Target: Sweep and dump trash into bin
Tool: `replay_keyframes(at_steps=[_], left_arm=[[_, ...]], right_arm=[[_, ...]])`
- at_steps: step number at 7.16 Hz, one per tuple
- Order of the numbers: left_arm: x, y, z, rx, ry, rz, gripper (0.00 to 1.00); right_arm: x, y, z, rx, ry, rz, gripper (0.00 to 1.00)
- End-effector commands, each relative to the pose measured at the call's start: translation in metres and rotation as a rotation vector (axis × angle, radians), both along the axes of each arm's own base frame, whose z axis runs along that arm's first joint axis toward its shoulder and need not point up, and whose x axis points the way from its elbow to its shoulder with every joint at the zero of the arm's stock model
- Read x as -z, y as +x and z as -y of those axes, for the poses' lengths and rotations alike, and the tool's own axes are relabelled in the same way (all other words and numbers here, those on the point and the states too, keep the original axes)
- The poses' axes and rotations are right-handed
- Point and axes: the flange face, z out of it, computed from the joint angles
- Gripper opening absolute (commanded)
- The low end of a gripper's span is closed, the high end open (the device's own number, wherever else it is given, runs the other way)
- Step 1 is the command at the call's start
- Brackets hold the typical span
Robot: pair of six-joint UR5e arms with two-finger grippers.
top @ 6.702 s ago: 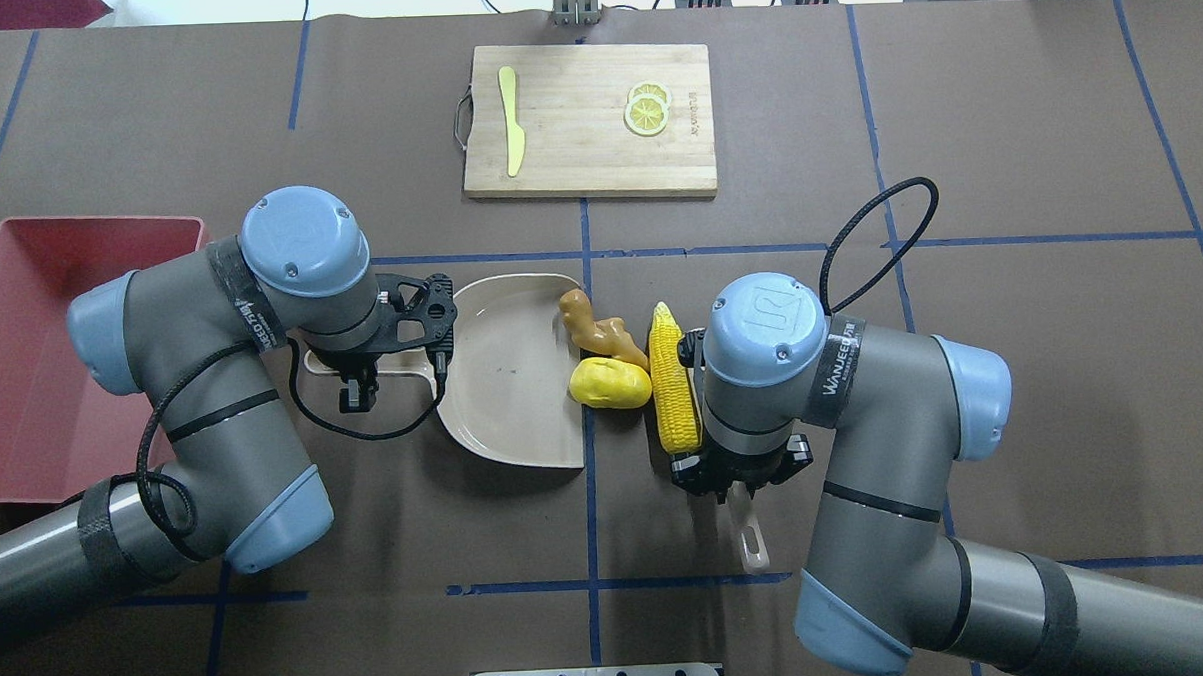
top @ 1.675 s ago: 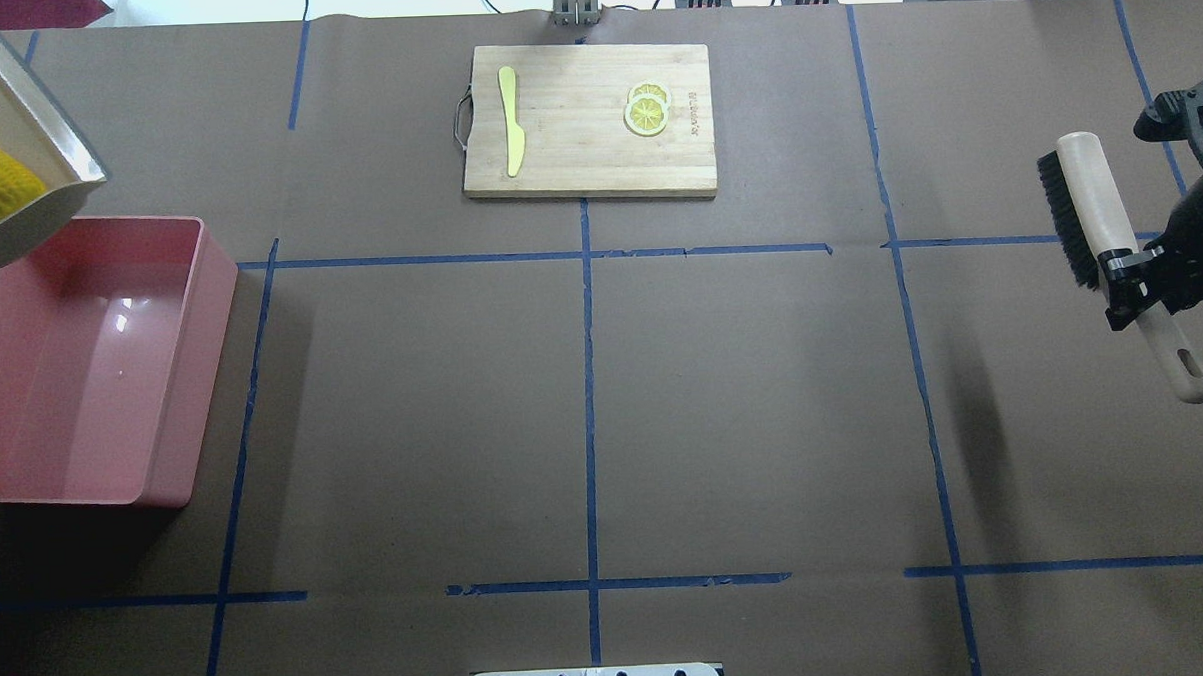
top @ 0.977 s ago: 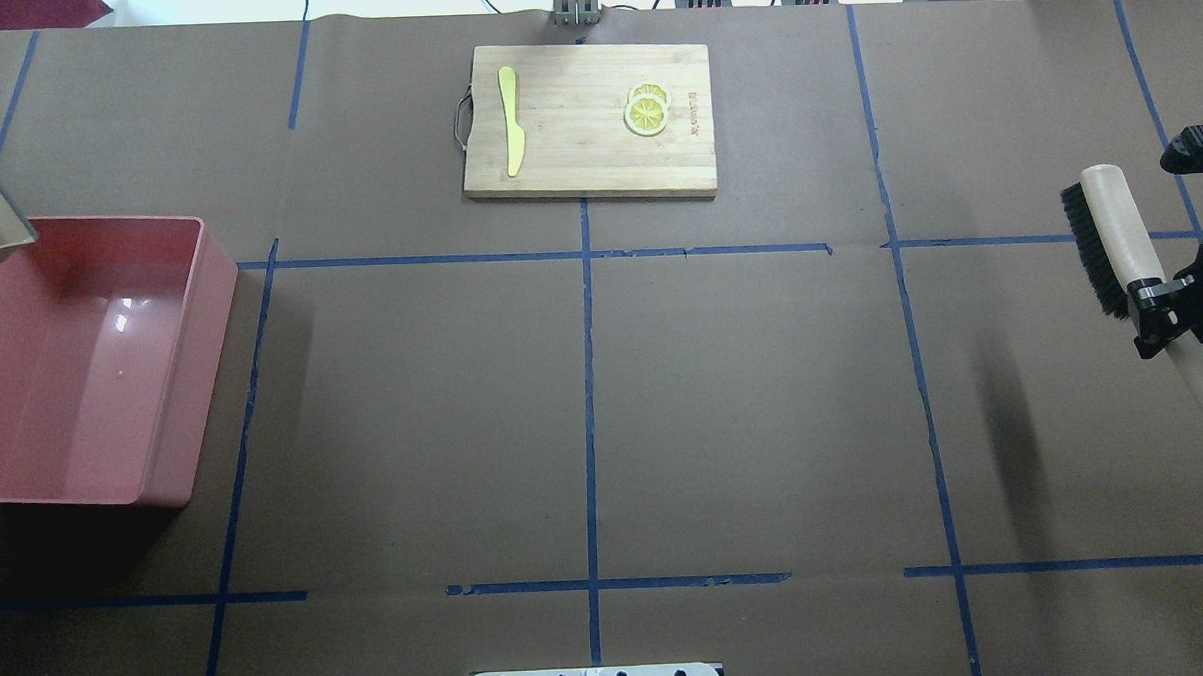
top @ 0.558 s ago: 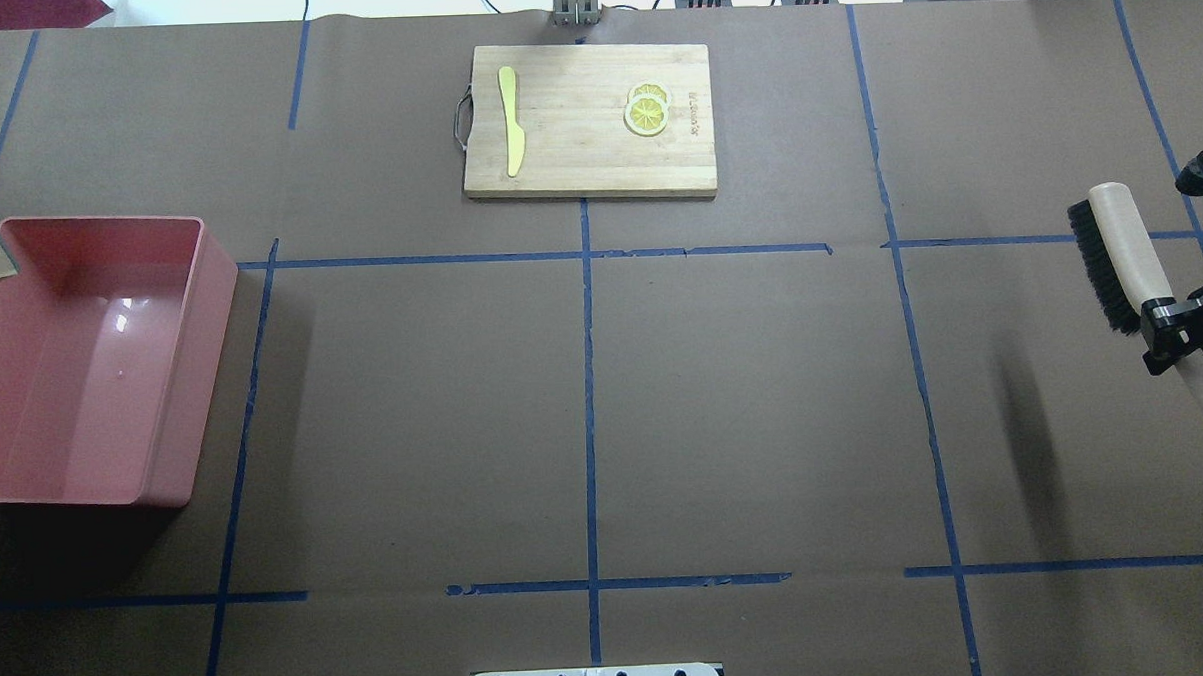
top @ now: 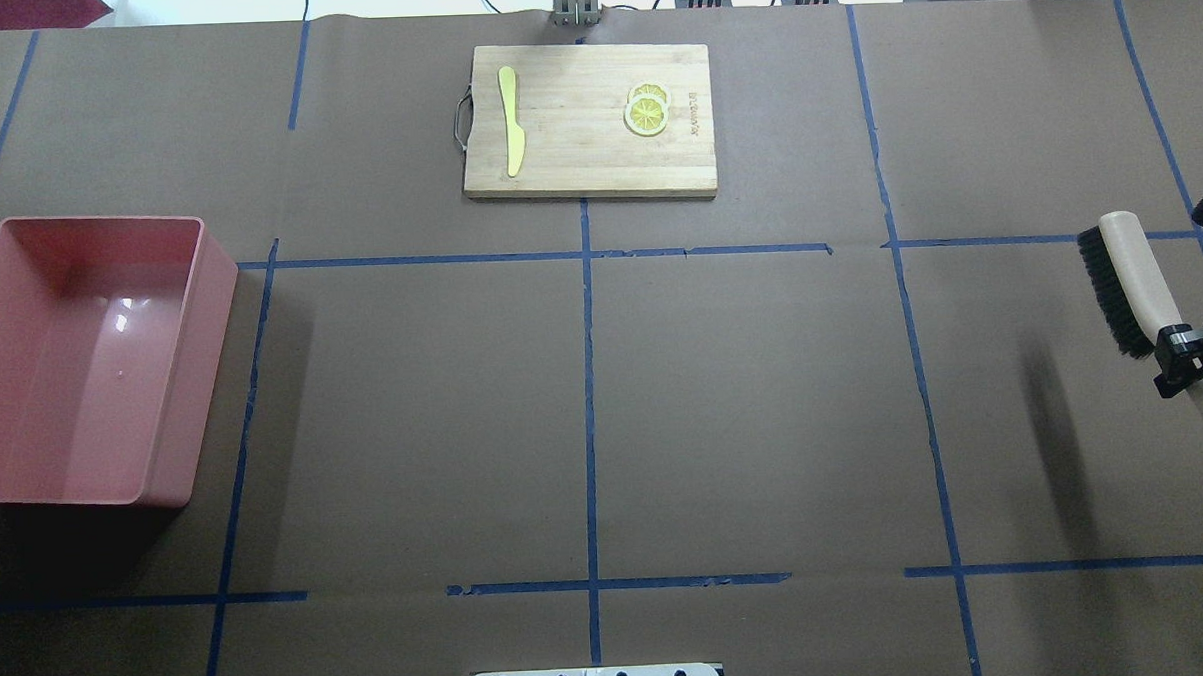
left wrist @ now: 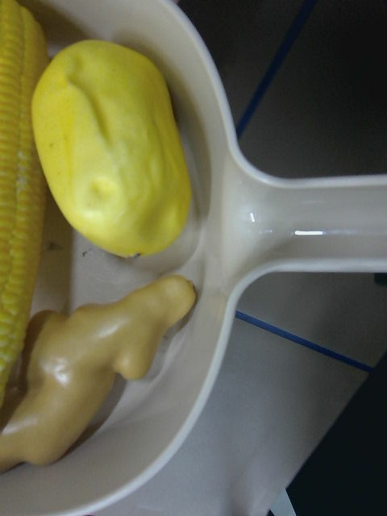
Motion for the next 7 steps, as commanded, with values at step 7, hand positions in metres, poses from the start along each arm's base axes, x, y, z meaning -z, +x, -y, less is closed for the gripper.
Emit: replay_keyframes(at_steps=[7], left_arm=[[0.075, 0.009, 0.01, -0.131, -0.001, 0.349, 0.03]], right_arm=[[-0.044, 0.003, -0.006, -0.002, 0.004, 0.008, 0.01]])
